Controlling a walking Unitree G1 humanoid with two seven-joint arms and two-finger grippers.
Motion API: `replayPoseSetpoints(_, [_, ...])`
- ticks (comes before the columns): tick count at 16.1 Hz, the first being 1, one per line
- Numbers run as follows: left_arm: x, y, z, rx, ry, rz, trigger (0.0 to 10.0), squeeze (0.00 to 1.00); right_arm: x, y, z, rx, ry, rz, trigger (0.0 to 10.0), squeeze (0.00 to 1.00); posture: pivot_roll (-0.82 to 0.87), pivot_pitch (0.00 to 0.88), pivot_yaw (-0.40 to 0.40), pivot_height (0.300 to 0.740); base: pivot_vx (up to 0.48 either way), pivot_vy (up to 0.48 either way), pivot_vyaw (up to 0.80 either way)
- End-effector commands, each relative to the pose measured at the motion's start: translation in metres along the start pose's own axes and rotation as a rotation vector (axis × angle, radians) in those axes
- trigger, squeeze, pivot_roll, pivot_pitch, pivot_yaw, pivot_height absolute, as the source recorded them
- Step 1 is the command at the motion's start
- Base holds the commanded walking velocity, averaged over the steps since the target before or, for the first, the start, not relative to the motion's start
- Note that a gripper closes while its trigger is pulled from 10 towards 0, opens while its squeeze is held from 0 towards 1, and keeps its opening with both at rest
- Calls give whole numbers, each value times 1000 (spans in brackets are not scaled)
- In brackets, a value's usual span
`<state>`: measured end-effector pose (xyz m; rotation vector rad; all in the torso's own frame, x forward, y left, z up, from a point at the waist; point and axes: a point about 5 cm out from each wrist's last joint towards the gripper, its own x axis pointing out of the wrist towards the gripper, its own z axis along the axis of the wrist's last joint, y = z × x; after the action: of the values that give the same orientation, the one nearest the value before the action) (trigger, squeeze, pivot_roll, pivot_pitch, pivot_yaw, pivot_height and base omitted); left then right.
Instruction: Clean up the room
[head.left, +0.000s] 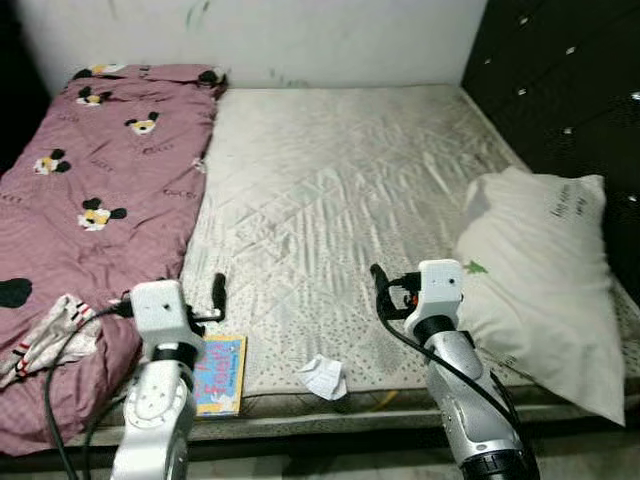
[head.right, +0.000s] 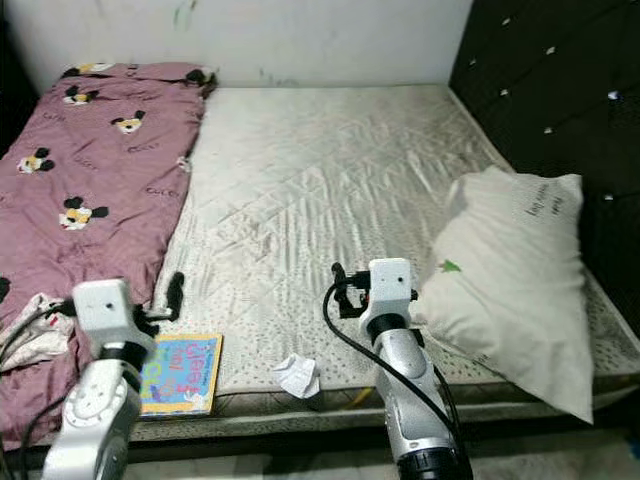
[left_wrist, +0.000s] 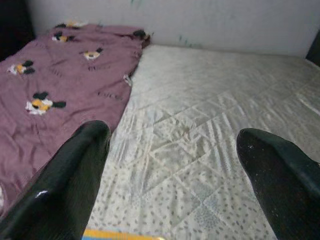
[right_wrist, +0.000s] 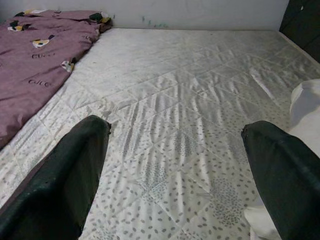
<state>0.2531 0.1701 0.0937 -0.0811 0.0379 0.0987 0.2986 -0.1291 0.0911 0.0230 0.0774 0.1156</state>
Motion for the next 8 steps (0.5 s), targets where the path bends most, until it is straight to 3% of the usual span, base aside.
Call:
replayPoseSetpoints(1, [-2,1,-4,6,13,5,10000,0,0,-5,-2,14,12,-21,10000,0,33,32,15,740,0,0,-800])
replayPoseSetpoints(3, [-1,2,-4,-2,17,10,10000,0,-2,-9,-5,-4,17,-24,10000,0,27,33,5,740,0,0,-800])
replayPoseSetpoints(8, [0,9,-2,11,9,40,10000,0,-2,-9,-3,0,14,5,10000,0,36,68,-15,740,0,0,0])
